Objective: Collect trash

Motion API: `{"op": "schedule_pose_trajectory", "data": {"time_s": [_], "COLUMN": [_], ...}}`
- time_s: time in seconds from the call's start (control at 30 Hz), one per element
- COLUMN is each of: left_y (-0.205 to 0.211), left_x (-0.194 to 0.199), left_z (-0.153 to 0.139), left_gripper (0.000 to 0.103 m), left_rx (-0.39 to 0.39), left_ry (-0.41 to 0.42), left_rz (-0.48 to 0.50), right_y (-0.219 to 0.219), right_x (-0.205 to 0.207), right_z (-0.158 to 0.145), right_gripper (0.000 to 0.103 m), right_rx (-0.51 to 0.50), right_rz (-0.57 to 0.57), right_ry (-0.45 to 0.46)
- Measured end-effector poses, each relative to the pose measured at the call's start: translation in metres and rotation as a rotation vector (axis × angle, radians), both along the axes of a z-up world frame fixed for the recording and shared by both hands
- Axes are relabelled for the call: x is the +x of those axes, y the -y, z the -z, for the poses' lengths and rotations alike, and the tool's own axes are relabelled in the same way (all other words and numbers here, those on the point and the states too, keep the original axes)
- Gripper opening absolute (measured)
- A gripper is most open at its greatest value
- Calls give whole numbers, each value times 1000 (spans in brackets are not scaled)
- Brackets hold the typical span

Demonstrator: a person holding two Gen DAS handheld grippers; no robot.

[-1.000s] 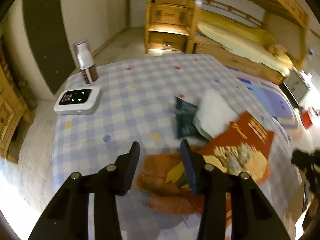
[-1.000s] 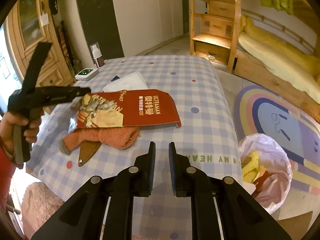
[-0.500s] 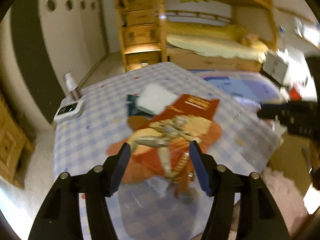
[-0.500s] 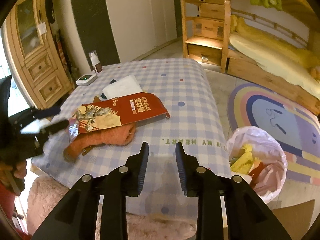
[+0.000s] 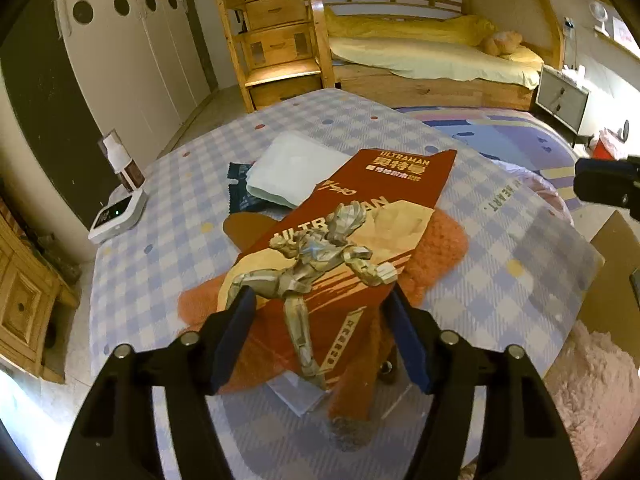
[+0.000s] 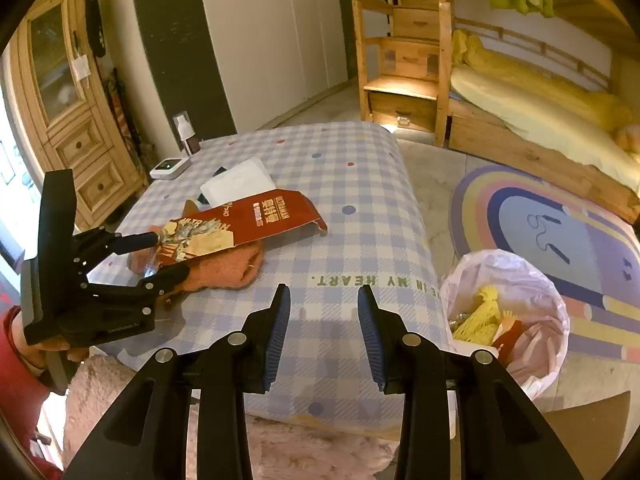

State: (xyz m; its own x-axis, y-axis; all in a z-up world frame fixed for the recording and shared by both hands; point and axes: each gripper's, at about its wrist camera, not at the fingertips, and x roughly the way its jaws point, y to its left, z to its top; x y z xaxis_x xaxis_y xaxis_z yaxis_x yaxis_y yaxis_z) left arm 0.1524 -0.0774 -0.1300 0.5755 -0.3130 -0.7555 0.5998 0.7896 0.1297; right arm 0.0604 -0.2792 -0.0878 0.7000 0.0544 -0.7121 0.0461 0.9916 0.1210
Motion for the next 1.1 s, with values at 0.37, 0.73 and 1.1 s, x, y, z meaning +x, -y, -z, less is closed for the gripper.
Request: {"op": "schedule_pose_trajectory", "data": {"time_s": [0.37, 0.73, 1.1], "left_y": [-40, -92, -118], "left_x": [9, -7, 11], "left_z": [-47, -76, -53], "left_gripper": [5, 0, 0], "left_rx": [-206, -369, -366], "left_ry": [23, 0, -88], "left_rz": [-195, -379, -463], "right_y": [-9, -37, -96], "right_x": [-1, 17, 102], "right_z": [-3, -6, 4], "right_gripper": [37, 50, 53], "right_rx": [-2, -33, -113], "right_rz": [-15, -78, -195], "right_ry": [20, 15, -6]}}
